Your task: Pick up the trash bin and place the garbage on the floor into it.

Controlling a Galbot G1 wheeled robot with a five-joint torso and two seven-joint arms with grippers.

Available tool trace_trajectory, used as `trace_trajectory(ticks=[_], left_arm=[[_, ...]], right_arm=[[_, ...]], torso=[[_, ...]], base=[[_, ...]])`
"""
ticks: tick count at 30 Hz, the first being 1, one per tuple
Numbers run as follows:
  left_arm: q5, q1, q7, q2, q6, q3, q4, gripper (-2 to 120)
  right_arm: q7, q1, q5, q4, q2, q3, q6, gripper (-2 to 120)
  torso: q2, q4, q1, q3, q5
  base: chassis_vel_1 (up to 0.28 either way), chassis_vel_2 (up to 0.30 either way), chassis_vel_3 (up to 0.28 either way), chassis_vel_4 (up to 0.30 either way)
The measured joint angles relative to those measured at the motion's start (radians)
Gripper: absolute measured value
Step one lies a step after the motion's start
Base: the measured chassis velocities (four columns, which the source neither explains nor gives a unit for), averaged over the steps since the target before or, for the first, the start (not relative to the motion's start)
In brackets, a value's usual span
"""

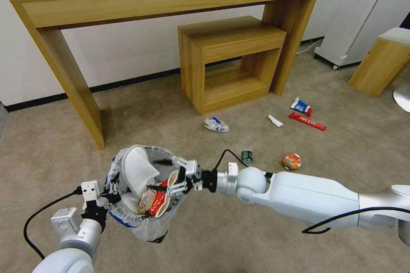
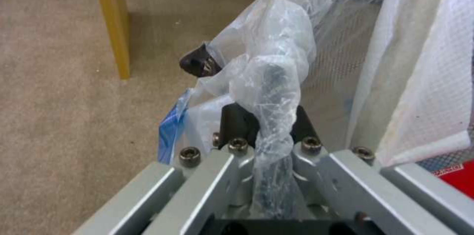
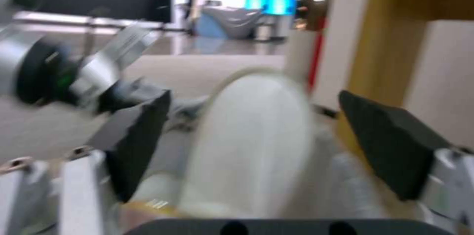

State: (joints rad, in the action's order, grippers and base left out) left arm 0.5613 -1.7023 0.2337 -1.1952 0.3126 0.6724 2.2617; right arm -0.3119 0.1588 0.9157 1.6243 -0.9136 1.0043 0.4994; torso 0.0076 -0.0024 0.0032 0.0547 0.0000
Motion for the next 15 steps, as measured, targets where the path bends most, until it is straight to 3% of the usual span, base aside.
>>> trace_trajectory(ticks=[2,15], left_arm=[[0.000,0.008,0.000,0.001,-0.001,0.001,-0.010,3],[0.003,0.030,-0.001,0.010,-0.002,-0.005,-0.036,3]], right_arm=[[0.043,0.014,0.014,0.021,0.024,-0.039,-0.002,98],[0.159,0.160,0.026,0.088,0.169,-0.289,-0.023,100]], torso=[[0.000,0.0000,0.000,0.000,0.0000],[0.000,-0.0002,0.000,0.000,0.0003]], base=[[0.000,0.000,0.000,0.000],[0.000,0.000,0.000,0.000]])
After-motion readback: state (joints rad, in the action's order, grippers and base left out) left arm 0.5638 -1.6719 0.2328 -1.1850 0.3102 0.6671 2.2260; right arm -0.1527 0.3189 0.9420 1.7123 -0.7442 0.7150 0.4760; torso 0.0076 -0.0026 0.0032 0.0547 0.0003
